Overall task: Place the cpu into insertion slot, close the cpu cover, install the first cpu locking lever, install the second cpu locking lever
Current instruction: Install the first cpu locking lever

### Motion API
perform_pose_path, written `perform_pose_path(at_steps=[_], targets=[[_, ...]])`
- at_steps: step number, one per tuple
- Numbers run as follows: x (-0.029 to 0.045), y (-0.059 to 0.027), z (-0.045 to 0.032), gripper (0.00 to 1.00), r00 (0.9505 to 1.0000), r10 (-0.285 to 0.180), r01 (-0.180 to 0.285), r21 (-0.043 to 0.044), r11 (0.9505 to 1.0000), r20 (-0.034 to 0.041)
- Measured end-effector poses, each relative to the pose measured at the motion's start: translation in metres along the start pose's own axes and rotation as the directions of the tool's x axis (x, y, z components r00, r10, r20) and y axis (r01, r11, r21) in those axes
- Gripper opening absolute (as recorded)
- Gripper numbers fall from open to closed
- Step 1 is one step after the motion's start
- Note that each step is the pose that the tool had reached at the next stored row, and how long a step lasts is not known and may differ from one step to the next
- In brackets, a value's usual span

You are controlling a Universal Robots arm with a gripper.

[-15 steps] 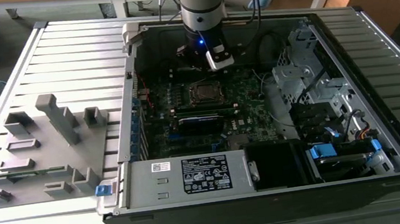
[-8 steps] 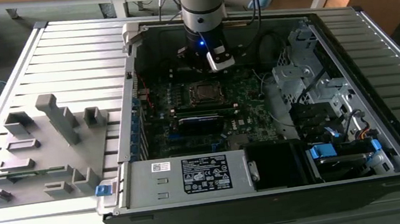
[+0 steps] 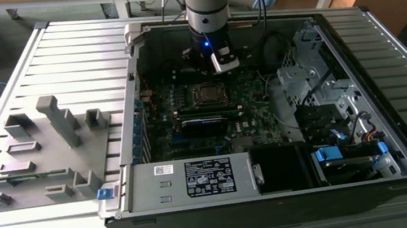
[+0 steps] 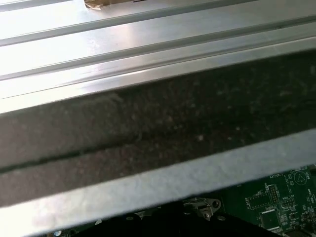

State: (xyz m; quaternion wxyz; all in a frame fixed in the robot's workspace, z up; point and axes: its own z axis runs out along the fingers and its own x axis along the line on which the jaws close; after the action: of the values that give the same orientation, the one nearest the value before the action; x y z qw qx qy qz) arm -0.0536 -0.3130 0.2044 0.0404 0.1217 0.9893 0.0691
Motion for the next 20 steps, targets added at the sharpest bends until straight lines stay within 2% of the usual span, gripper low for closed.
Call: perform_pose_path(at_steps=[20], targets=[[0.0020,0.0070,0.0011,0.11,0.9994,0.034,-0.034,0.0020,0.9994,0.0050]])
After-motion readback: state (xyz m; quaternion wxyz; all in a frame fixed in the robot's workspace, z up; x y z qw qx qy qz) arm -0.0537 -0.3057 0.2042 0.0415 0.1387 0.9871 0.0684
